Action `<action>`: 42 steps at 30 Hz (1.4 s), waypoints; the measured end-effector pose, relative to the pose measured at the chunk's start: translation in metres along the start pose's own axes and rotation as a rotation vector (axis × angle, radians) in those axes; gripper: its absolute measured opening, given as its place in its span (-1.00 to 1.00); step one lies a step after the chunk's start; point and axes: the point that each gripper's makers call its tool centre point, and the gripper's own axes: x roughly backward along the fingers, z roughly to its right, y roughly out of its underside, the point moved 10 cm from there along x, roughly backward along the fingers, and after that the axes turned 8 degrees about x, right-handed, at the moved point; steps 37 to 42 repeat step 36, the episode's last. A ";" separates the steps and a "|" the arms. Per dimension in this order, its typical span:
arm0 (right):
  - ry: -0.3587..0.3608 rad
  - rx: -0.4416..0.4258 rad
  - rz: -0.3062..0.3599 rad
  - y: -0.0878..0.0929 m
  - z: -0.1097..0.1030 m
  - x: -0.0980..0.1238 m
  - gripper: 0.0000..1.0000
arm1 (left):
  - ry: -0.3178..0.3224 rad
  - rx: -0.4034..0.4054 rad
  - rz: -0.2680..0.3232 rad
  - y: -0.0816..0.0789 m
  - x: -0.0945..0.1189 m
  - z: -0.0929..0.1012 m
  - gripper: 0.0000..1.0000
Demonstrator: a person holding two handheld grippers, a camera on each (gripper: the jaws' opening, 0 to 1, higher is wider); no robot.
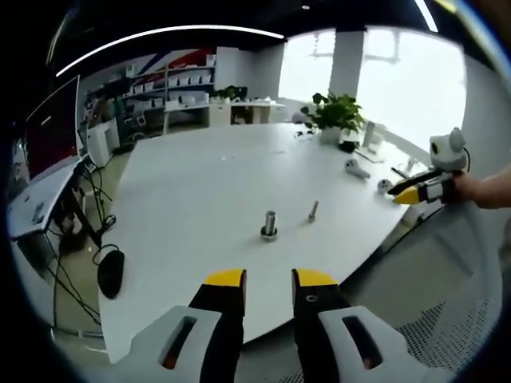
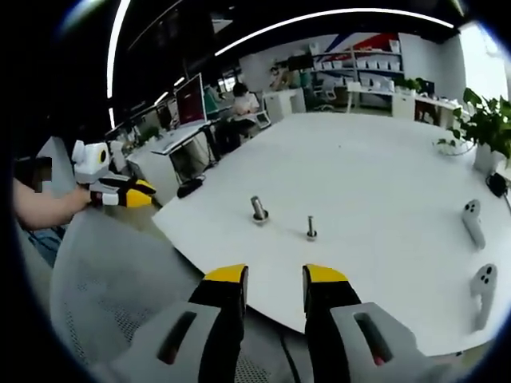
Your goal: Place the washer onto the threaded stud by aligning its center hole with the stud, sliding it down to the base, and recovering from edge contact or off-axis alignment until the washer reaches the visible bottom stop.
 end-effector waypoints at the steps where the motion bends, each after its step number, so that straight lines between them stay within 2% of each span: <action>1: -0.001 0.000 -0.001 0.000 0.000 0.000 -0.41 | 0.000 0.002 -0.001 0.000 0.000 -0.001 -0.59; 15: 0.003 0.002 0.010 0.001 0.002 0.001 -0.38 | 0.001 -0.003 0.019 -0.001 0.000 0.002 -0.58; 26: 0.000 0.003 0.015 -0.001 0.001 0.001 -0.39 | -0.011 0.008 -0.009 0.001 -0.001 -0.002 -0.57; 42: 0.010 -0.012 0.018 0.000 0.002 0.001 -0.39 | -0.012 0.002 -0.005 0.001 -0.001 -0.002 -0.60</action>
